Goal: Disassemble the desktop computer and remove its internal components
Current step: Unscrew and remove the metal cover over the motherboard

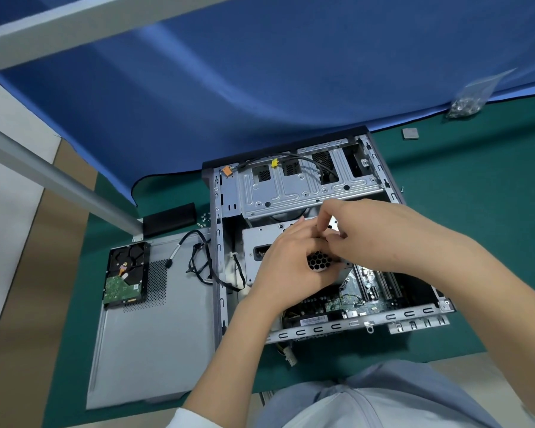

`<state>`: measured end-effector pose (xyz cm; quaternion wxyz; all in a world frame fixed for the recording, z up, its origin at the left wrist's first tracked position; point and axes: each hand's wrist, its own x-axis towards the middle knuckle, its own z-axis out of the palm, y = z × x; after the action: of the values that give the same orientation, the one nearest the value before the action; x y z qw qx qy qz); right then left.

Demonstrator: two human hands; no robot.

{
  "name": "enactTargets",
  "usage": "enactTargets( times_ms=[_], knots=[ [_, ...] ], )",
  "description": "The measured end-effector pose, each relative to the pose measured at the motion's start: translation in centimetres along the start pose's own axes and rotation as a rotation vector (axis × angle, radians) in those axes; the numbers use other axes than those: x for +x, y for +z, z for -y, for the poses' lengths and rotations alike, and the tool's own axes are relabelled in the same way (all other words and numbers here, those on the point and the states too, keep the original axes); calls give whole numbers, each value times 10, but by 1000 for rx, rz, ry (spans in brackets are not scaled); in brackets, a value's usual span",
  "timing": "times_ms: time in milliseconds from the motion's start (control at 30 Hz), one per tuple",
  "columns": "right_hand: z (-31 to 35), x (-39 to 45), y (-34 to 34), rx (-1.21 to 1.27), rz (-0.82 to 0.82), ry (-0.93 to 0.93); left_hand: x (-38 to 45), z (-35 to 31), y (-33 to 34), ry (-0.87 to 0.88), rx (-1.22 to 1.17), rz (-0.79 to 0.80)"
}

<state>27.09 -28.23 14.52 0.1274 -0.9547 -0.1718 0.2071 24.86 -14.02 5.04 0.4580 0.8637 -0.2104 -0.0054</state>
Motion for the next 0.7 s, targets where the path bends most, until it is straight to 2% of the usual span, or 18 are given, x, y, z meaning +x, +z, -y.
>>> enactTargets(
  times_ms=[100, 300, 567, 700],
  knots=[
    [2, -2, 1, 20, 48, -15, -1, -1, -1, 19, 1, 0],
    [1, 2, 1, -43, -36, 43, 0, 0, -1, 26, 28, 20],
    [2, 0, 2, 45, 62, -24, 0, -5, -2, 19, 33, 19],
    [1, 2, 3, -7, -29, 23, 0, -3, 1, 33, 44, 24]
  ],
)
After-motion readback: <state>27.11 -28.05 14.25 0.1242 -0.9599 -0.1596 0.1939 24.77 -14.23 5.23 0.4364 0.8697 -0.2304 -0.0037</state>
